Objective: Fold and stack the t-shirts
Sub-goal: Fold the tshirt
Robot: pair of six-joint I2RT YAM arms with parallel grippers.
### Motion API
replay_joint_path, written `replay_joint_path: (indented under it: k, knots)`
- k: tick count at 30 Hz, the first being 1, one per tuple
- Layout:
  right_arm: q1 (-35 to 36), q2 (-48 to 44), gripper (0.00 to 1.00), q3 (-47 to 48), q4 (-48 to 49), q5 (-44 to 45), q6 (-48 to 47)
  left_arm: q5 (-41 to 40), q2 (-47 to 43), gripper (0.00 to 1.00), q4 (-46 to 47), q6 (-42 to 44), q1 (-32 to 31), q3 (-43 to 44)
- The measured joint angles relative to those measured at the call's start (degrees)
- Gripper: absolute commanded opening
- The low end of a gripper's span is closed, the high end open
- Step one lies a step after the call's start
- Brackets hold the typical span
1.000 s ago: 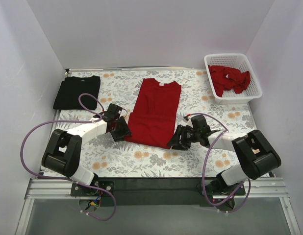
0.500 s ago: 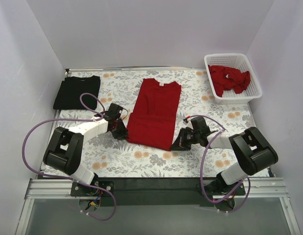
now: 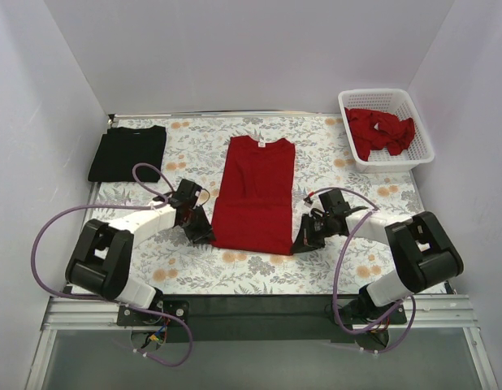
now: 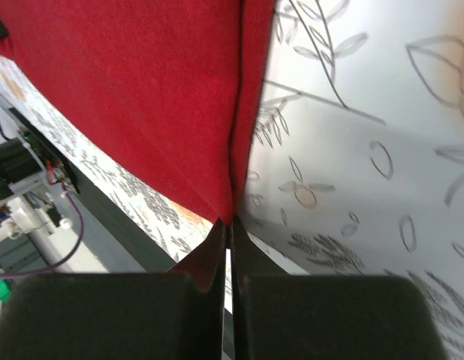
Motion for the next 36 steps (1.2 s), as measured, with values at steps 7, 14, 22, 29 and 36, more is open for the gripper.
replay_joint_path:
  k: [7,14,22,29,36]
  knots:
    - [-1.95,-4.07,0.25,0.0,-6.21,3.48,-5.22,2.27,-8.35,0.68,-2.34,-1.6,-0.61,-4.35]
    - [-2.49,-8.22,0.37,3.54,-9.2,3.3,-7.13,1.95,-13.84,0.53,-4.81,-2.03,-0.61,-1.07]
    - [3.65,-7.32,0.37,8.13,2.23,-6.97,-5.09,13.77,-12.76,0.34,2.34,-0.81,-2.56,1.64]
    - [14.16,8.2,0.33,14.71,11.58,-13.88,-4.92,19.45,0.48,0.24,5.77,1.51,-4.85,2.12]
    - [13.0,18.32,0.28,14.84,13.51,-17.51,-5.68,18.93,6.47,0.2,6.36,2.75,-4.72,0.59]
